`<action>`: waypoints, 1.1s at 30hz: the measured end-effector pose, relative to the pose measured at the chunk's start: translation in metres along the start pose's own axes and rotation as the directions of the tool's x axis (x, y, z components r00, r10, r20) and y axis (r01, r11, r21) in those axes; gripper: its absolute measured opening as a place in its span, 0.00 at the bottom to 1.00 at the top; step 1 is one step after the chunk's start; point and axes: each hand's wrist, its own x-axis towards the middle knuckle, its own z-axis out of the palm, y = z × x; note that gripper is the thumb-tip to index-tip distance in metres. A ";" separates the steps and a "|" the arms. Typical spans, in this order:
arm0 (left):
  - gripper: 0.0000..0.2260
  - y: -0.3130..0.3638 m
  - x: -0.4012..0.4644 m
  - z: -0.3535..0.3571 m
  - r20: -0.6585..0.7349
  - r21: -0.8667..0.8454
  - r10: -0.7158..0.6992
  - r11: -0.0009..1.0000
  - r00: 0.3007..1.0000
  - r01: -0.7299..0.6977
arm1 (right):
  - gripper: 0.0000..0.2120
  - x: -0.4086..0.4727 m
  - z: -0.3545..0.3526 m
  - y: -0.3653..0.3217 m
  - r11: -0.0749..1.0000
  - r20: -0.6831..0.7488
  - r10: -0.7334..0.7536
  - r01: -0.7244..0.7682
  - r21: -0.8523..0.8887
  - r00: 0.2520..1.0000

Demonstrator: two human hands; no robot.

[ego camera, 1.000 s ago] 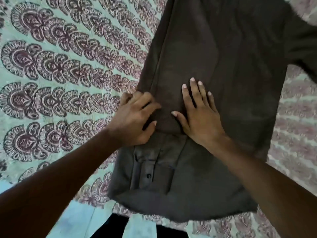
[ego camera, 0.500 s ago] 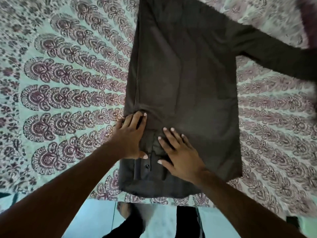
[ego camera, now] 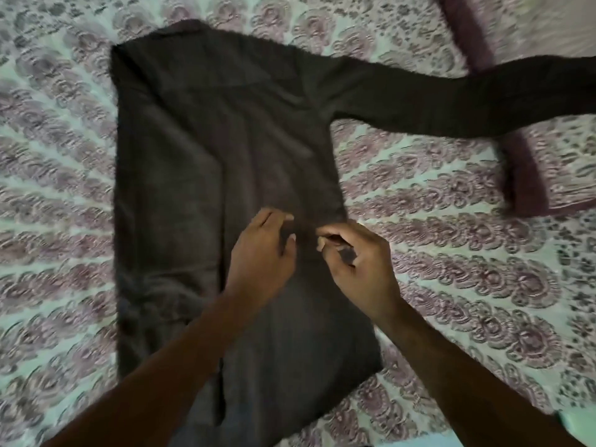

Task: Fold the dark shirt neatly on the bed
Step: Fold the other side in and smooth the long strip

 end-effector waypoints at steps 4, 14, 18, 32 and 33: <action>0.19 0.062 0.080 0.046 0.108 0.064 0.081 0.994 0.991 -0.089 | 0.08 0.032 -0.069 0.042 0.997 -0.113 0.071 -0.070 0.011 0.991; 0.45 0.131 0.222 0.140 0.463 0.340 0.014 0.921 0.886 -0.192 | 0.09 0.134 -0.223 0.142 0.934 -0.648 0.048 -0.264 -0.241 0.760; 0.46 0.124 0.216 0.148 0.461 0.407 -0.010 0.891 0.887 -0.202 | 0.11 0.163 -0.257 0.169 0.839 -0.800 0.176 -0.512 -0.183 0.574; 0.21 0.165 0.231 0.108 0.526 -0.416 -0.184 0.796 0.830 0.440 | 0.25 0.174 -0.192 0.138 0.983 -0.658 0.119 -0.179 -0.025 0.744; 0.24 0.171 0.230 0.097 0.589 -0.561 -0.188 0.604 0.786 0.565 | 0.27 0.165 -0.173 0.129 0.989 -0.583 0.102 -0.148 -0.031 0.806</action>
